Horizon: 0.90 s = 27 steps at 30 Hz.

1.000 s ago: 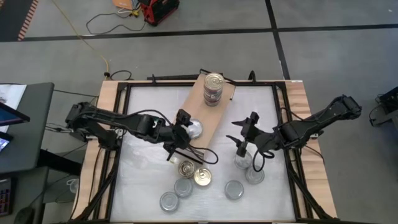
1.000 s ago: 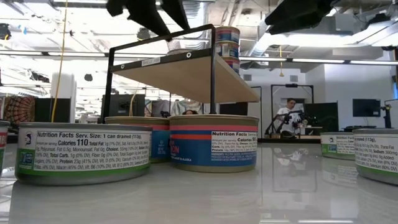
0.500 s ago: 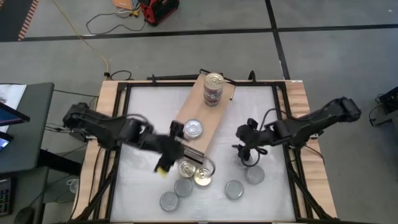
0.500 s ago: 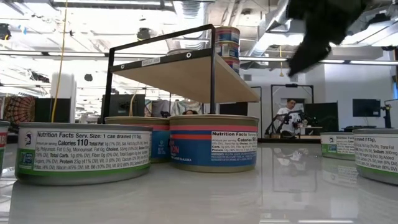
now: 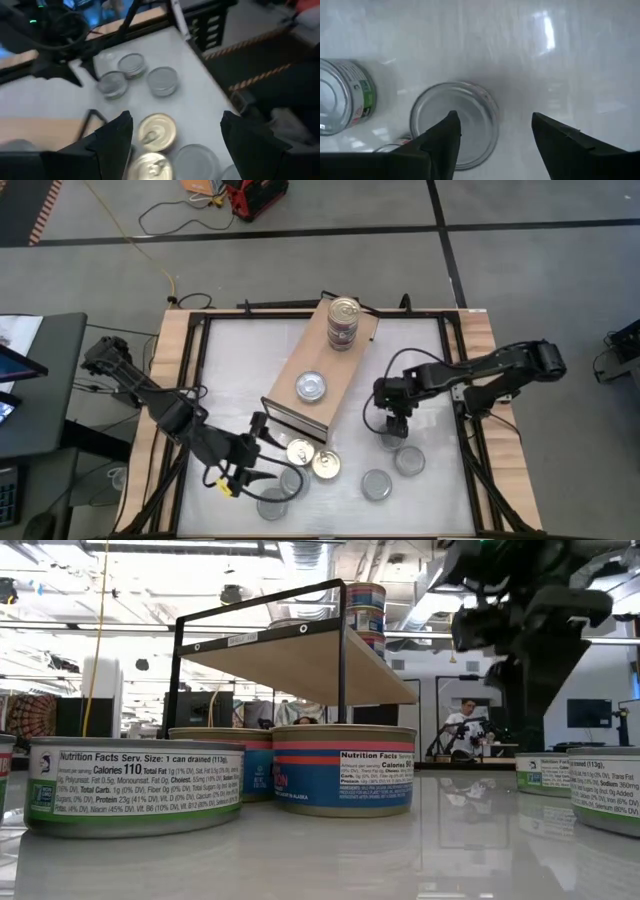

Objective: Stack canned seafood by type on shelf
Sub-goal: Stack the green tuna can on top of the green tuna can on the shelf

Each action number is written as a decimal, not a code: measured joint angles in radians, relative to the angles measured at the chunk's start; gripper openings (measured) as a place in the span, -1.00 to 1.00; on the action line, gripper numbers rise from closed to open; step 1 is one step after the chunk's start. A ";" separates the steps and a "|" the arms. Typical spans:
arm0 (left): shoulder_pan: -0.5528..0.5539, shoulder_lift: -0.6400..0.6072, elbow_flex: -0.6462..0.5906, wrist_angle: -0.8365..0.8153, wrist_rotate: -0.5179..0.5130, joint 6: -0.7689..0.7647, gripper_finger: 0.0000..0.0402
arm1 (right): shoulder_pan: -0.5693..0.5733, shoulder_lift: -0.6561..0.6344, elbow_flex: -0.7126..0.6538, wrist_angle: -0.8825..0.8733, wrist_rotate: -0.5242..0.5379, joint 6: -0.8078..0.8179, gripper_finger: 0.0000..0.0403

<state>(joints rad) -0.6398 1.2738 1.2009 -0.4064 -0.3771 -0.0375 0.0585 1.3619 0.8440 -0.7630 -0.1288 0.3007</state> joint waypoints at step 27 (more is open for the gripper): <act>-0.176 -0.402 -0.517 0.376 -0.206 -0.142 0.43 | -0.135 0.186 -0.010 -0.044 -0.128 -0.196 -0.86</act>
<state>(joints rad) -0.8155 0.8717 0.6843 -0.0306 -0.5828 -0.1793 -0.0761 1.5482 0.8342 -0.8068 -0.2566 0.1049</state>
